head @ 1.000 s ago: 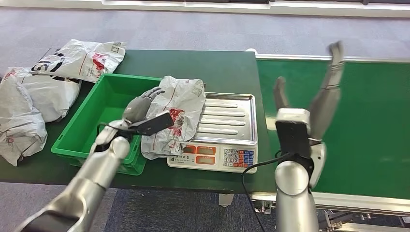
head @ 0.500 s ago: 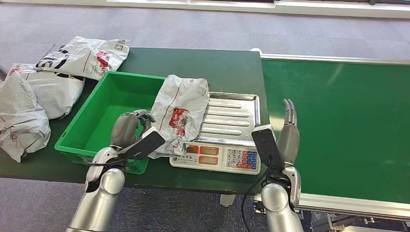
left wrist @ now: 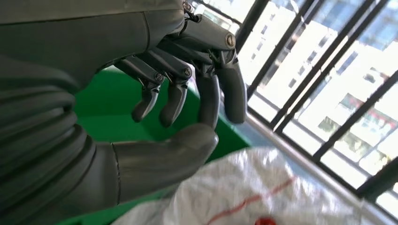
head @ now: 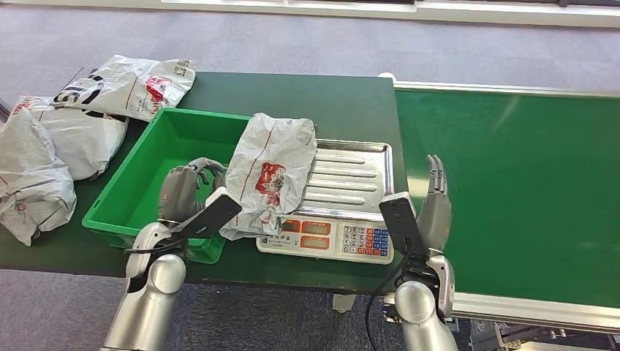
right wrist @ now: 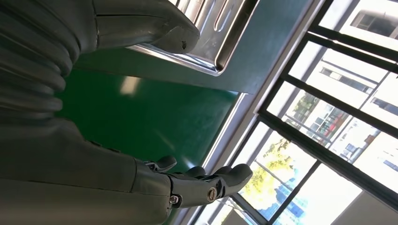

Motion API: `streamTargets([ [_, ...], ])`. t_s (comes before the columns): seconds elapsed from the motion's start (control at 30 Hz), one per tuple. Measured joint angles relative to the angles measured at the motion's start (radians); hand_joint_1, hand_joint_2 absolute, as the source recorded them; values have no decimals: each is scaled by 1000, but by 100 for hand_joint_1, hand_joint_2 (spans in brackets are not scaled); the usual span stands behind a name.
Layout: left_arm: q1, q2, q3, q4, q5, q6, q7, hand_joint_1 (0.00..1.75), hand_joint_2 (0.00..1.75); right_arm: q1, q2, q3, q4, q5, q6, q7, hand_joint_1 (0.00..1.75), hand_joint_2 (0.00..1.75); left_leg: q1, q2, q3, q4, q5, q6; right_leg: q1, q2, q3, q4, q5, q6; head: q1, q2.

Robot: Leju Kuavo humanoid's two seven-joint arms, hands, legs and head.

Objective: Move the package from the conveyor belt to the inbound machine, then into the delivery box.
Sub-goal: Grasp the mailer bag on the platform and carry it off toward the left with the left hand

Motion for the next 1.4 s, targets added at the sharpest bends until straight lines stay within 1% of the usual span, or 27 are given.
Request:
streamTargets([
  [0.1,-2,-17,35,-47,94,115,-38,0,175,11,-2,0,0,-6,-10,-7,0,175,0,0,0,0,0,0,0,0,0,0,0,0,0,0],
  [0.33,0,-52,111,-180,361,224,-142,0,175,16,-4,12,13,-37,-31,-33,0,175,0,0,0,0,0,0,0,0,0,0,0,0,0,0],
  [0.53,1,-70,166,-269,535,242,-191,0,175,15,-6,26,36,-62,-44,-48,0,175,0,-1,0,0,1,1,0,-1,1,0,0,0,0,0],
  [0.73,0,-75,210,-331,651,242,-214,0,175,13,-8,43,56,-79,-54,-53,0,175,0,-1,0,0,1,1,0,-1,1,0,0,0,0,0],
  [0.83,-1,-76,228,-353,676,241,-216,0,175,11,-9,46,62,-86,-59,-54,0,175,0,-1,0,0,1,1,0,-1,1,0,0,0,0,0],
  [0.93,-1,-76,235,-360,665,227,-205,0,175,11,-9,47,68,-89,-63,-55,0,175,0,-1,0,0,1,1,0,-1,1,0,0,0,0,0],
  [1.17,-2,-73,234,-332,552,198,-160,0,175,11,-10,52,72,-91,-70,-56,0,175,0,-1,0,0,1,1,0,-1,1,0,0,0,0,0],
  [1.27,-7,-58,221,-300,417,138,-110,0,175,11,-11,53,72,-91,-73,-55,0,175,0,-1,1,0,1,1,0,-1,1,0,0,0,0,0],
  [1.4,-47,-23,168,-192,196,10,-73,0,175,8,-12,60,74,-84,-60,-54,0,175,0,-1,1,0,1,1,0,-1,1,0,1,0,0,0],
])
